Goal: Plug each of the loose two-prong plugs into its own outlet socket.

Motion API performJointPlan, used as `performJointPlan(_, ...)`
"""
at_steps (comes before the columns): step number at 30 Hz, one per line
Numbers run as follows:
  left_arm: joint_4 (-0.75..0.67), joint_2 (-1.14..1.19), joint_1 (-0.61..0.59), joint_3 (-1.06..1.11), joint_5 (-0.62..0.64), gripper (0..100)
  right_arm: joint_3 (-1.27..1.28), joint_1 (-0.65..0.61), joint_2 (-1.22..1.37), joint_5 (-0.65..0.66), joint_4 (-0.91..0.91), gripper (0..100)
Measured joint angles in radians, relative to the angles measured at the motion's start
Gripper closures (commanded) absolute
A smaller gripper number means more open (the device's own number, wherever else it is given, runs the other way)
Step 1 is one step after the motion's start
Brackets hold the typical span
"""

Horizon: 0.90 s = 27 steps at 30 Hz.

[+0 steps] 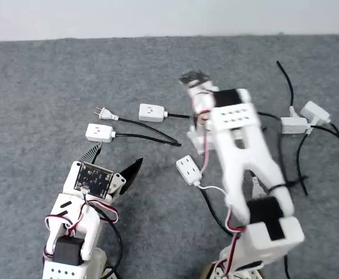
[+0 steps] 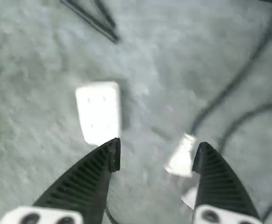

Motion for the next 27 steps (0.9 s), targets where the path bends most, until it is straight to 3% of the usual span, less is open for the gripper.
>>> performJointPlan(6, 0.000, 0.000, 0.000, 0.000, 0.000, 65, 0.170, 0.057, -0.017, 0.054, 0.020, 76.2)
performJointPlan(14, 0.000, 0.000, 0.000, 0.000, 0.000, 65, 0.473, 0.057, -0.029, 0.089, -0.192, 76.4)
performJointPlan(27, 0.000, 0.000, 0.000, 0.006, 0.000, 65, 0.525, 0.163, -0.060, 0.146, -0.364, 76.4)
